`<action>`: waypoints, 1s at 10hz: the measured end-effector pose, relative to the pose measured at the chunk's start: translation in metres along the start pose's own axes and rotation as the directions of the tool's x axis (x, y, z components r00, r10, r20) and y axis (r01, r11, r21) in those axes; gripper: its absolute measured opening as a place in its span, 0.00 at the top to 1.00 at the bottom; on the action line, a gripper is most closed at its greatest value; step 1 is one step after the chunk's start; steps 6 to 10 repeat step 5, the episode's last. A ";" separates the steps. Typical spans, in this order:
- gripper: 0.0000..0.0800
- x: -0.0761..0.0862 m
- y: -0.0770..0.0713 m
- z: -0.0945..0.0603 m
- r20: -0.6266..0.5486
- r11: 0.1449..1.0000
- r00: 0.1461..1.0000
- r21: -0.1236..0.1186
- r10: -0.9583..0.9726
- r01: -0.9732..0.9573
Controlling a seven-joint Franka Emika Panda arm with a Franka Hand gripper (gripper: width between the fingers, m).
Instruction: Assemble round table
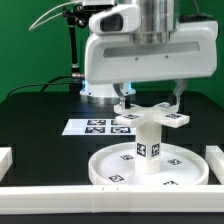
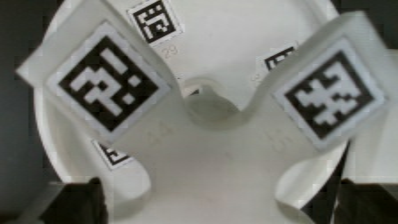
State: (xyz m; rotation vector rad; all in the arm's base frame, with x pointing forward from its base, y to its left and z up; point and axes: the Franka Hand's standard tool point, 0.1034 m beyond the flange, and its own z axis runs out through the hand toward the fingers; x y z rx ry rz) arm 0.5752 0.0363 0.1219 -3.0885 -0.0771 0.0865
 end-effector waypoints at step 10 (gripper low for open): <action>0.19 -0.001 0.001 0.004 0.003 1.000 1.000 -0.001 0.000 0.000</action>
Offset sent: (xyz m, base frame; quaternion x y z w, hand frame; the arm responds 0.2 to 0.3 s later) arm 0.0000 0.0000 0.0000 0.0000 0.0000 0.0000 1.0000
